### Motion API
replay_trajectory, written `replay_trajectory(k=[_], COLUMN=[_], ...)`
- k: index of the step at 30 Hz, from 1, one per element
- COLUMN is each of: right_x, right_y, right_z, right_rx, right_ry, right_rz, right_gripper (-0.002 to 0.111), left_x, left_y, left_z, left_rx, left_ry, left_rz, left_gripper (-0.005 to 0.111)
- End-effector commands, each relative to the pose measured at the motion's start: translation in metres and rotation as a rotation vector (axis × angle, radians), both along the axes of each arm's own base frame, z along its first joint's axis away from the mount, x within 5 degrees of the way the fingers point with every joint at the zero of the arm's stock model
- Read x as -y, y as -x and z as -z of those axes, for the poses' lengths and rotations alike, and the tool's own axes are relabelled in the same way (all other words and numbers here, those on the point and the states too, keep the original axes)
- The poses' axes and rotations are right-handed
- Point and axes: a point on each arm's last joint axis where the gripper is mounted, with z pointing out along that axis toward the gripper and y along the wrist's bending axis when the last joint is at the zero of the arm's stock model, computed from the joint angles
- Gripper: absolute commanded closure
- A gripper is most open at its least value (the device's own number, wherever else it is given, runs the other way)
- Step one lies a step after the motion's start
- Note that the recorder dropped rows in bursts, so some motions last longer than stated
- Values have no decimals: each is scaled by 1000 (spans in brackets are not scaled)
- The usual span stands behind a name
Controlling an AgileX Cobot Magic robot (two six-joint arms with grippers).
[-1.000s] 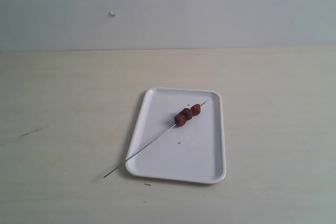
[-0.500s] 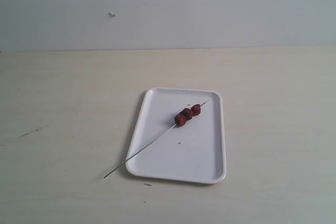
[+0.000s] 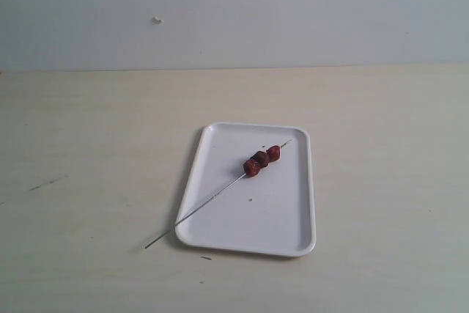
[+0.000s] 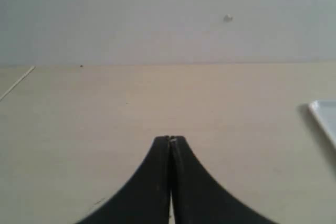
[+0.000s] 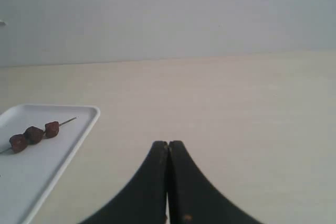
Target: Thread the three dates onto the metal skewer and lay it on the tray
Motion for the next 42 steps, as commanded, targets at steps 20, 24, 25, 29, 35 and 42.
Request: replay_trajectory(k=[20, 24, 25, 29, 35, 42], right_x=[0, 0, 0, 0, 0, 0], right_y=[0, 0, 0, 0, 0, 0], right_z=[1, 1, 1, 1, 1, 1], right_rx=[6, 6, 6, 7, 7, 7], right_ry=[-10, -10, -10, -12, -12, -12], right_rz=[6, 6, 6, 5, 5, 5], right_gripper=[108, 108, 108, 108, 108, 108], left_x=[-1, -1, -1, -1, -1, -1], left_y=[3, 3, 3, 3, 3, 3], left_z=[12, 12, 12, 12, 12, 12], left_rx=[-131, -131, -131, -131, -131, -131], left_ry=[-127, -127, -127, -127, -127, -127], left_rz=[11, 11, 11, 11, 11, 11], left_gripper=[107, 107, 107, 107, 107, 107])
